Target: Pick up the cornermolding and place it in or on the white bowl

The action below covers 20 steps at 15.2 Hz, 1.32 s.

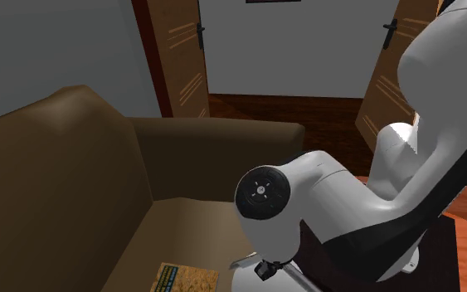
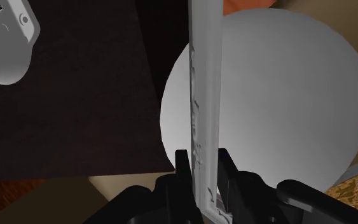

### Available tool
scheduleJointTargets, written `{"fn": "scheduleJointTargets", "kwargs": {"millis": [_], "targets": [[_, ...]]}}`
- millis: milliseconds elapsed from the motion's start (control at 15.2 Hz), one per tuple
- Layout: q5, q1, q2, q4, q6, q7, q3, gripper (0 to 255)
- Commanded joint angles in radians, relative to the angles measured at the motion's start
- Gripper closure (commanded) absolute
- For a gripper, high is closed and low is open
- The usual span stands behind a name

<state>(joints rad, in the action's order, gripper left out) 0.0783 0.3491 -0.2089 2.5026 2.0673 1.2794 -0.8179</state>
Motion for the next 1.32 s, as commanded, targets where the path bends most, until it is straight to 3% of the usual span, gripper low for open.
{"fn": "scheduleJointTargets", "kwargs": {"millis": [0, 528, 1056, 1122, 1254], "targets": [[-0.018, -0.008, 0.026, 0.009, 0.029, 0.014, -0.008, 255], [-0.130, -0.038, 0.163, 0.039, 0.154, 0.112, -0.037, 255], [-0.130, -0.036, 0.163, 0.039, 0.154, 0.112, -0.036, 255], [-0.130, -0.036, 0.164, 0.039, 0.154, 0.112, -0.036, 0], [-0.130, -0.036, 0.163, 0.039, 0.154, 0.112, -0.036, 0]]}}
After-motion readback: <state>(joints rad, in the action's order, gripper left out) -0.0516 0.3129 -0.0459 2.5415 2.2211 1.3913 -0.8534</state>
